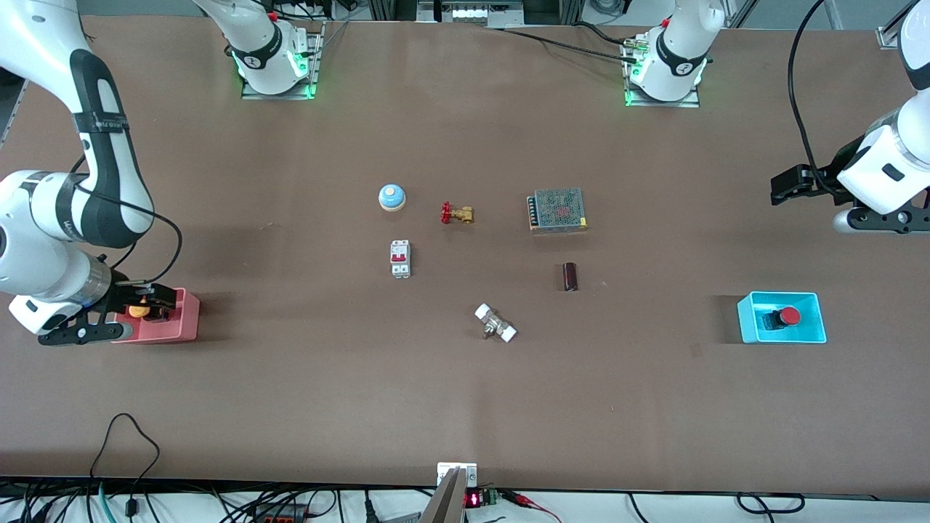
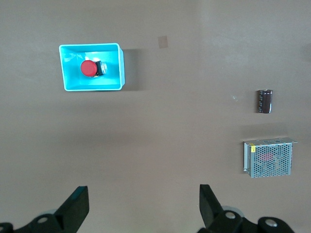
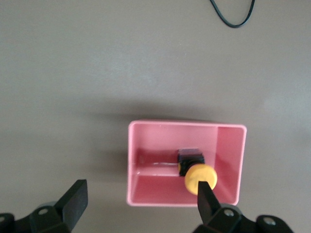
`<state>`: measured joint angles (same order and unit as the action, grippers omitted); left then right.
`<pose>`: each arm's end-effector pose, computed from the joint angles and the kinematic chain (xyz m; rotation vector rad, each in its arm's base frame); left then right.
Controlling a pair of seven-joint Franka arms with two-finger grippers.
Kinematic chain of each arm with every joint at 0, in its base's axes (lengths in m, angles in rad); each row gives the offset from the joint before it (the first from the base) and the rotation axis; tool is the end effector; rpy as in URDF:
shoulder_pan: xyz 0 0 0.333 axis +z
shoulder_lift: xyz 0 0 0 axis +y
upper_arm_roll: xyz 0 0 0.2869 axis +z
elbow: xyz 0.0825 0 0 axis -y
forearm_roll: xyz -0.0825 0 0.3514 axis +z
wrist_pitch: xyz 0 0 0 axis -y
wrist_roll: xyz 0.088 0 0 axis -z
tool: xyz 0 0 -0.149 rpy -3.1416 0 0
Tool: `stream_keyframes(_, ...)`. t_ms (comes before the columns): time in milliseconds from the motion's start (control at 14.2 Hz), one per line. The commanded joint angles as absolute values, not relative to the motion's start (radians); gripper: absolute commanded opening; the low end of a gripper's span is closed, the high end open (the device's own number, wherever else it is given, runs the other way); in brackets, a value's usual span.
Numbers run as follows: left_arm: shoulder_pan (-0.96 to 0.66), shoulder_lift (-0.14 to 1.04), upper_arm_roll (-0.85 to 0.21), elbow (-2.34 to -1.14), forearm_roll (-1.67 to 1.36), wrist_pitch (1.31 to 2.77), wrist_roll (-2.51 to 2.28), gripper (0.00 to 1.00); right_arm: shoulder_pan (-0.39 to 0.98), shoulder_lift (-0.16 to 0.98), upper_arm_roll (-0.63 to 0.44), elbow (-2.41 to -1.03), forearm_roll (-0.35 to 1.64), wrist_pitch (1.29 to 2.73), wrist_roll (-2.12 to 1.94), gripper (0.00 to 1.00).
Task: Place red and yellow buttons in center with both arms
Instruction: 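Grasp the yellow button with the right gripper while the left gripper reaches the red button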
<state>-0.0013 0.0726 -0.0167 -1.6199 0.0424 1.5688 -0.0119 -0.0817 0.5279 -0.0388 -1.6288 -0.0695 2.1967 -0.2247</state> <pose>0.5309 -0.0030 0.4938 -3.0928 0.0134 0.1905 0.6432 -0.0805 0.2688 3.0505 0.2284 0.0404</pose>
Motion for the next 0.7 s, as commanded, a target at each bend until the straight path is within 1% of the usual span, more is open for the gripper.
stream_keyframes(0, 0.002, 0.084, -0.014, -1.589, 0.038, 1.545, -0.003, 1.00, -0.112, 0.557, -0.028, -1.628, -0.084, 2.256, -0.284, 1.00)
stream_keyframes(352, 0.003, 0.086, -0.015, -1.608, 0.038, 1.546, -0.002, 1.00, -0.155, 0.600, -0.028, -1.635, -0.084, 2.361, -0.414, 1.00)
stream_keyframes(422, 0.015, 0.109, -0.014, -1.606, 0.038, 1.555, -0.002, 1.00, -0.159, 0.607, -0.028, -1.635, -0.084, 2.368, -0.422, 1.00)
stream_keyframes(492, 0.050, 0.130, -0.015, -1.598, 0.040, 1.574, 0.000, 1.00, -0.166, 0.609, -0.028, -1.634, -0.084, 2.370, -0.425, 1.00)
stream_keyframes(633, 0.081, 0.187, -0.014, -1.601, 0.051, 1.667, 0.047, 1.00, -0.172, 0.611, -0.026, -1.643, -0.083, 2.370, -0.448, 1.00)
